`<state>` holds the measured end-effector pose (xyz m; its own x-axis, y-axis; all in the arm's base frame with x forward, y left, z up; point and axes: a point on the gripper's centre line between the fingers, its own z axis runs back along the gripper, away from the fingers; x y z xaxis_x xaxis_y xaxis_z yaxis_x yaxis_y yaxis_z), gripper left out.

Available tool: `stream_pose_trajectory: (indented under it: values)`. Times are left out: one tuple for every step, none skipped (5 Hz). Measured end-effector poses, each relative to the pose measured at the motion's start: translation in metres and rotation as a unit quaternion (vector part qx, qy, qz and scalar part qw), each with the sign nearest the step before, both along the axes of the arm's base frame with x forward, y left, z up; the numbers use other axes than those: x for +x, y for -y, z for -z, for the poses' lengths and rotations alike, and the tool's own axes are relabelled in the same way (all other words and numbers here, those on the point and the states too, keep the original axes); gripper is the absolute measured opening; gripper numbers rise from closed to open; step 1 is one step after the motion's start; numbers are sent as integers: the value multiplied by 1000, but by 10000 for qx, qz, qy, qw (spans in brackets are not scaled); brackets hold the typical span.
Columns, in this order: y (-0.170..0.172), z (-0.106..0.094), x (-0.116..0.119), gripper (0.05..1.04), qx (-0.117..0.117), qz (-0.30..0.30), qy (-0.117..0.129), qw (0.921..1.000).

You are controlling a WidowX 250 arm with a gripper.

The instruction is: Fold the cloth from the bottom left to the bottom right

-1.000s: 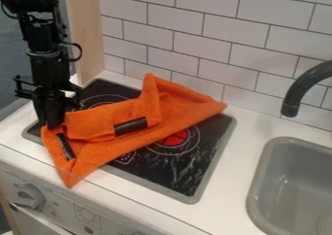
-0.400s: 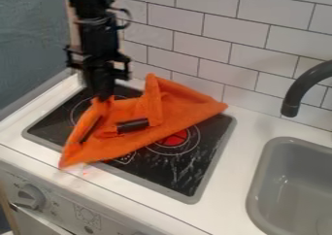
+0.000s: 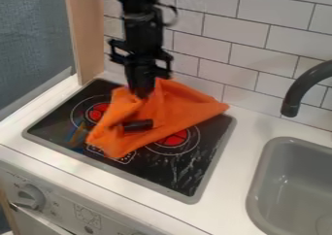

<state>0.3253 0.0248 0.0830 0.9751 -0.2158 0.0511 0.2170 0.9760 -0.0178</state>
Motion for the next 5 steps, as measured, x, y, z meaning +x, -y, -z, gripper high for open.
stream_pose_trajectory:
  values:
    - [15, 7, 3, 50, 116, 269, 6, 9996]
    - [31, 18, 1, 50, 159, 524, -69, 9985]
    - [45, 34, 2, 64, 205, 729, -135, 9970]
    - [55, 40, 1, 79, 232, 891, -170, 9956]
    - [67, 53, -1, 73, 296, 1108, -292, 9930]
